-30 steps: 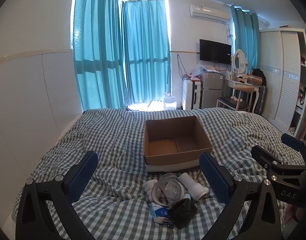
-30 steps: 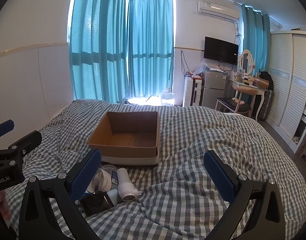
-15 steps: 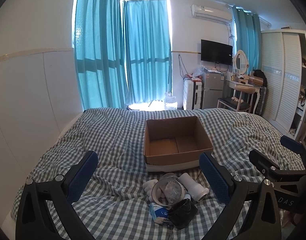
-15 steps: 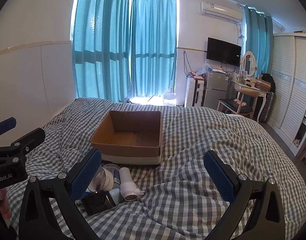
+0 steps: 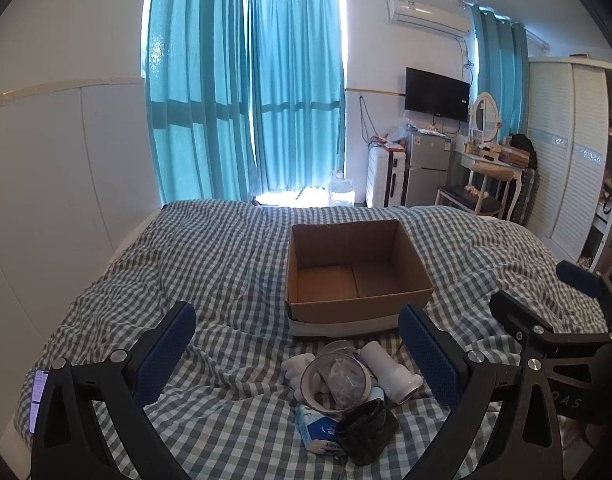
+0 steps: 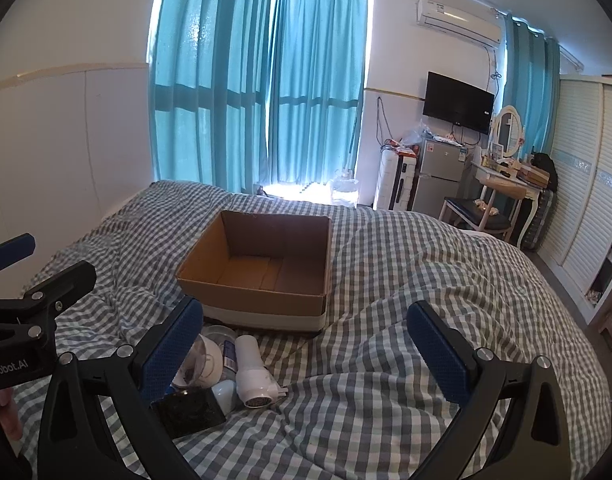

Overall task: Organize objects
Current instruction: 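Grasp the white tape roll with the left tool while the right tool grasps the white hair dryer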

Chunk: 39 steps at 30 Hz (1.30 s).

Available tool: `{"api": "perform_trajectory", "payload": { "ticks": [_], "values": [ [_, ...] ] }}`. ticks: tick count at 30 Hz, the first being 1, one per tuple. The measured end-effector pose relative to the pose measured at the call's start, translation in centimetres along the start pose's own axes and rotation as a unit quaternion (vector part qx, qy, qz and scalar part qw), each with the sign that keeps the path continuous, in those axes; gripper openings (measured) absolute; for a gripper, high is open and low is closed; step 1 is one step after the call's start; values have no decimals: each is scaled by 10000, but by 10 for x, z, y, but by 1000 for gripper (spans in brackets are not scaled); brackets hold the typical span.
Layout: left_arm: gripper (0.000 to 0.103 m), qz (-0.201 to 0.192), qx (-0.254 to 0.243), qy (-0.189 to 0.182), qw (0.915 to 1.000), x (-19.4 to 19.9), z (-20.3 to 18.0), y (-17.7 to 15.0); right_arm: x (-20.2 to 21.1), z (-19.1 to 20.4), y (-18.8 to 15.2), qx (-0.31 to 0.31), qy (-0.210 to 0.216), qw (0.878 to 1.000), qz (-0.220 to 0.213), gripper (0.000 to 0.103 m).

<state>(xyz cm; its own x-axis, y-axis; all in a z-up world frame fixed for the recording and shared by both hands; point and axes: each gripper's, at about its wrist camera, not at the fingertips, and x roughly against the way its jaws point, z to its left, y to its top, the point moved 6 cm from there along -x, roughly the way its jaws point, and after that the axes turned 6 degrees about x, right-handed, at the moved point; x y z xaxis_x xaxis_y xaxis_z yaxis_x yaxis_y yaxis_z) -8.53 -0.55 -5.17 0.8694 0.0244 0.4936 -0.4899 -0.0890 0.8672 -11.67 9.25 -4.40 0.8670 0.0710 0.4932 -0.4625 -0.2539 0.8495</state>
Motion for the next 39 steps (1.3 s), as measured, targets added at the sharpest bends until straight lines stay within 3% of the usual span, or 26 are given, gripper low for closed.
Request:
{"api": "perform_trajectory", "payload": {
  "ticks": [11, 21, 26, 33, 39],
  "values": [
    [103, 466, -21, 129, 9988, -44, 4, -14, -35, 0, 0, 128, 172, 9992, 341, 102],
    [103, 1036, -77, 275, 9942, -93, 14, -36, -83, 9, -17, 220, 471, 9948, 875, 95],
    [103, 1498, -71, 305, 9882, -126, 24, -57, -118, 23, -38, 317, 685, 9878, 1360, 94],
    [102, 1984, -115, 300, 9796, -159, 31, -89, -159, 46, -81, 445, 1034, 9715, 2086, 85],
    [91, 2153, -220, 150, 9762, -170, 25, -103, -176, 54, -107, 449, 1216, 9594, 2506, 82]
  ]
}}
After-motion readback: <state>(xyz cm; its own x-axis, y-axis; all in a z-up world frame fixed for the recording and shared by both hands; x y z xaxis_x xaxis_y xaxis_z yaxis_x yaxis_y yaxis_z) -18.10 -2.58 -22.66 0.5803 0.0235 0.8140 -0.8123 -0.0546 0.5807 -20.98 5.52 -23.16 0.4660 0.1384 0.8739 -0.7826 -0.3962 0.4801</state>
